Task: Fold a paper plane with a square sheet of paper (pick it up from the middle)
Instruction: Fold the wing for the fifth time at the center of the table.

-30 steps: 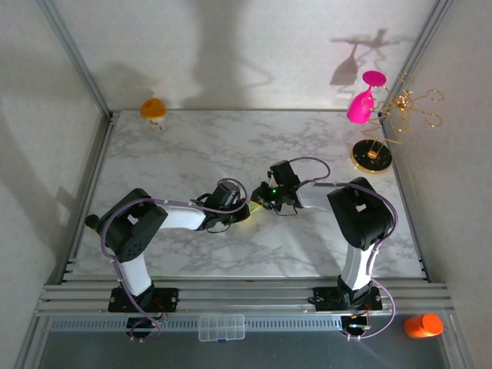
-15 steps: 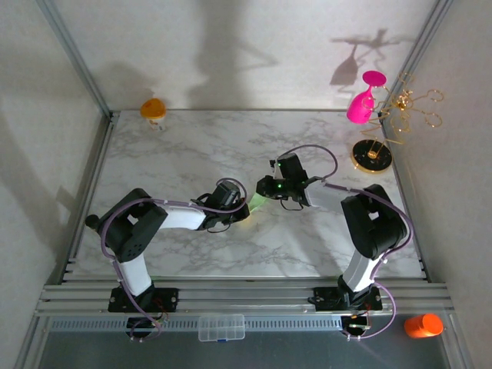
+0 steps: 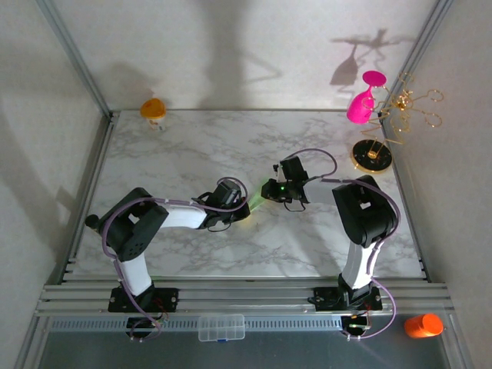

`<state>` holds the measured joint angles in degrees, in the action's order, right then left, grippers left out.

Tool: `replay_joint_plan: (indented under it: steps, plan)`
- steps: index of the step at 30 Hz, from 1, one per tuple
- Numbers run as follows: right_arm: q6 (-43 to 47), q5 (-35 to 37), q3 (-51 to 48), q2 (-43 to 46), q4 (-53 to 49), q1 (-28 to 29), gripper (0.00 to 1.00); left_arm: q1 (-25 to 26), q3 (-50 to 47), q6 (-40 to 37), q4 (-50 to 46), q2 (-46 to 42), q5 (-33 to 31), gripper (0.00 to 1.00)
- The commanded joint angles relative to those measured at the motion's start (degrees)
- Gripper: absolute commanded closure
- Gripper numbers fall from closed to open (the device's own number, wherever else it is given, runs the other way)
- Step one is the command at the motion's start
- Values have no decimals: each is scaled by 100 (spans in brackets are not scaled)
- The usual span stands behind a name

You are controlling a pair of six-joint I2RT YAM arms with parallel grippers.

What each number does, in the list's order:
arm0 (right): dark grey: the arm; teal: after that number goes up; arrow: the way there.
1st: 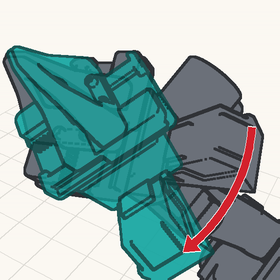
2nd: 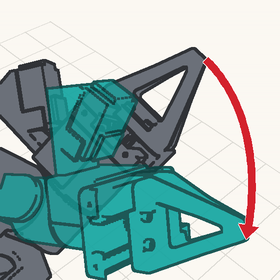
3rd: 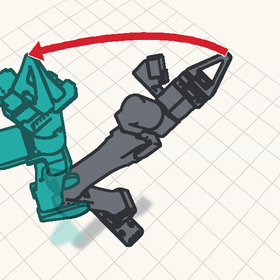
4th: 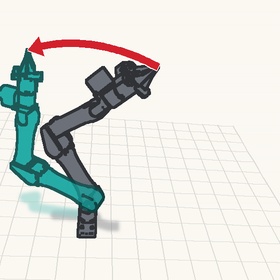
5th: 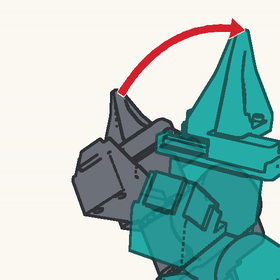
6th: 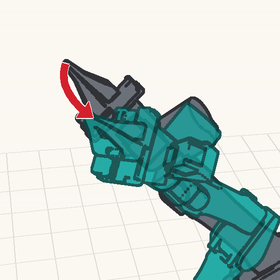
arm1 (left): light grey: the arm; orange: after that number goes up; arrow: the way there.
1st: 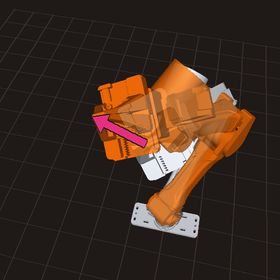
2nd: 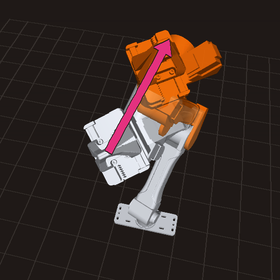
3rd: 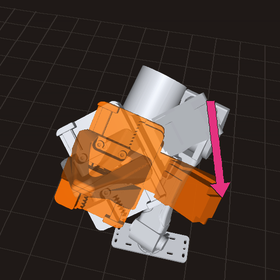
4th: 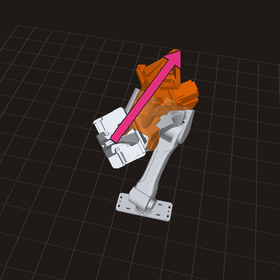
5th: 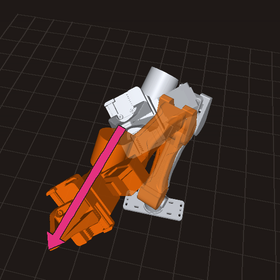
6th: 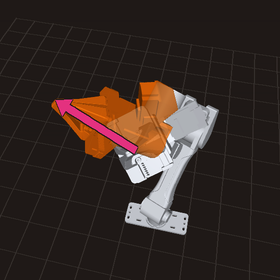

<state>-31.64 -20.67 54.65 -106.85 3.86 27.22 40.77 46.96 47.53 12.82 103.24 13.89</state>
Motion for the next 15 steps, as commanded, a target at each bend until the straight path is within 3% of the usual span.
replay_joint_plan:
  steps: [1, 15]
  plan:
    - [114, -25, 141, -143, -20, -59, 83, 9, -21, -151, -632, 223, 8, 100]
    - [47, 250, 271, -440, -680, -99, 83, 1, 334, -652, -506, -311, 211, 100]
